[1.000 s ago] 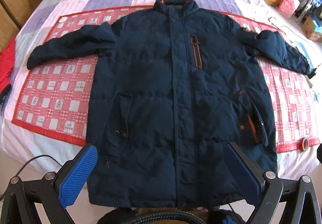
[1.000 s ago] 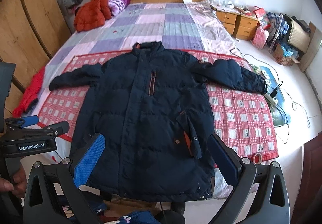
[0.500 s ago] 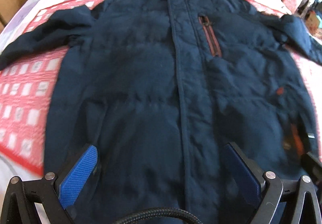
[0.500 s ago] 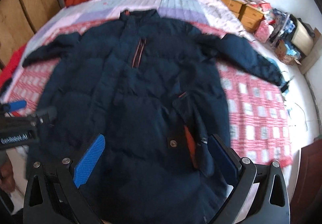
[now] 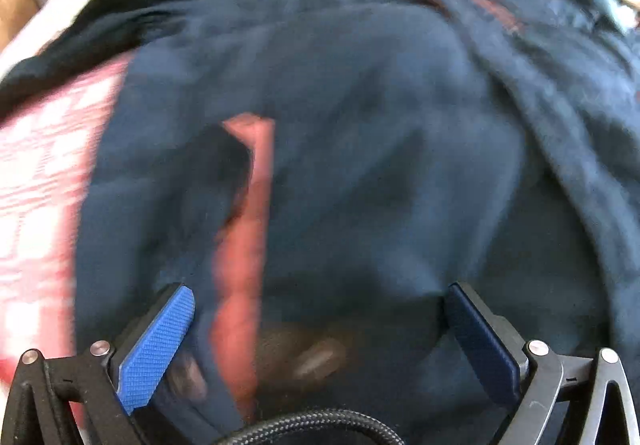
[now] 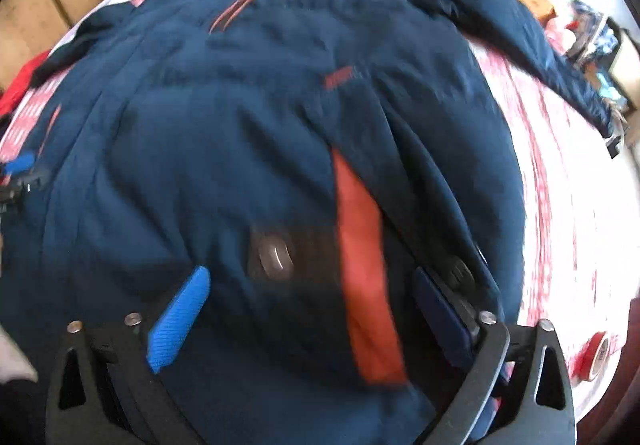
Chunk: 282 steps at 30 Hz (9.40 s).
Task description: Fold large clothes
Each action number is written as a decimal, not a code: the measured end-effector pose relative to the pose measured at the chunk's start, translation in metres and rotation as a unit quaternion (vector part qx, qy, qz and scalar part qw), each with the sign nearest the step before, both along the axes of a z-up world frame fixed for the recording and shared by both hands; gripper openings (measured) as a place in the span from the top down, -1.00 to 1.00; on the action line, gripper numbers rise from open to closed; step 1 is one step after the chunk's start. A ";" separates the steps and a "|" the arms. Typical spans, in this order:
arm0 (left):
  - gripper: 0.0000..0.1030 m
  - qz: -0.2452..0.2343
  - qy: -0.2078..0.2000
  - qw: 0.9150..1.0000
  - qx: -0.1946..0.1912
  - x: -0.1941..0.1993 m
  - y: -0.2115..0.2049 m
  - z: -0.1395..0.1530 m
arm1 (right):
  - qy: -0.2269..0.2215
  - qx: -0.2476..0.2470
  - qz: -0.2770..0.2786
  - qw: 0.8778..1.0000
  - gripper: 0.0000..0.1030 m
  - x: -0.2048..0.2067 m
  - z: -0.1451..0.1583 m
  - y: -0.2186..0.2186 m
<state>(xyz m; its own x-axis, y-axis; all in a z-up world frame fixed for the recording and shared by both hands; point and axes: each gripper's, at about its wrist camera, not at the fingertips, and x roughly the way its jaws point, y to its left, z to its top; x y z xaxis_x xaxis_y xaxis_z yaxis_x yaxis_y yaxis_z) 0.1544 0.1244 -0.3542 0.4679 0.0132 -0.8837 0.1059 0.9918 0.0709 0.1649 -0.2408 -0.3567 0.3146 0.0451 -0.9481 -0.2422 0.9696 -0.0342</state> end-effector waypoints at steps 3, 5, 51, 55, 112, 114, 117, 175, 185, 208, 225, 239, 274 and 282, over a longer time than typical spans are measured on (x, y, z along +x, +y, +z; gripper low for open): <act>-1.00 0.031 0.038 0.999 -0.021 -0.024 0.040 -0.011 | 0.029 -0.035 -0.002 0.999 -0.93 -0.015 0.001 -0.001; -1.00 0.050 0.058 0.997 -0.013 -0.040 0.057 -0.015 | 0.048 -0.050 -0.019 0.997 -0.93 -0.024 0.003 -0.006; -1.00 0.107 -0.024 0.994 0.019 0.383 0.053 -0.028 | -0.069 -0.012 0.004 0.998 -1.00 0.426 -0.025 -0.036; -1.00 0.129 -0.045 0.990 0.031 0.400 0.046 -0.031 | -0.119 -0.027 0.067 0.990 -1.00 0.446 -0.013 0.011; -1.00 0.037 -0.110 0.993 0.010 0.395 -0.306 -0.041 | -0.109 0.227 -0.472 0.845 -1.00 0.293 -0.030 -0.528; -1.00 0.037 -0.114 0.993 0.011 0.395 -0.306 -0.042 | -0.101 0.230 -0.464 0.849 -1.00 0.312 -0.035 -0.524; -1.00 0.037 -0.119 0.992 0.013 0.395 -0.307 -0.041 | -0.110 0.233 -0.464 0.848 -0.69 0.329 -0.038 -0.523; -1.00 0.036 -0.058 0.997 -0.025 0.207 -0.093 0.075 | -0.392 -0.018 -0.157 0.906 0.60 0.271 0.286 -0.135; -1.00 0.097 -0.046 0.994 -0.009 0.116 0.048 0.096 | -0.331 -0.020 0.079 0.940 0.60 0.354 0.190 0.155; -1.00 0.141 -0.040 0.989 -0.023 0.095 0.080 0.078 | -0.196 -0.079 0.294 0.932 -0.55 0.329 0.011 0.283; -1.00 0.144 -0.032 0.988 -0.035 0.105 0.069 0.077 | -0.184 0.068 0.172 0.965 -0.73 0.340 0.057 0.248; -1.00 0.145 -0.025 0.989 -0.028 0.108 0.079 0.071 | -0.141 0.018 0.227 0.963 0.35 0.315 0.002 0.281; -0.99 0.055 -0.049 0.997 0.017 0.374 -0.095 -0.004 | -0.143 0.005 -0.084 0.986 0.60 0.361 0.019 -0.078; -1.00 -0.029 -0.071 0.997 0.019 0.374 -0.161 0.018 | -0.178 0.029 0.030 0.983 -0.55 0.375 0.049 0.020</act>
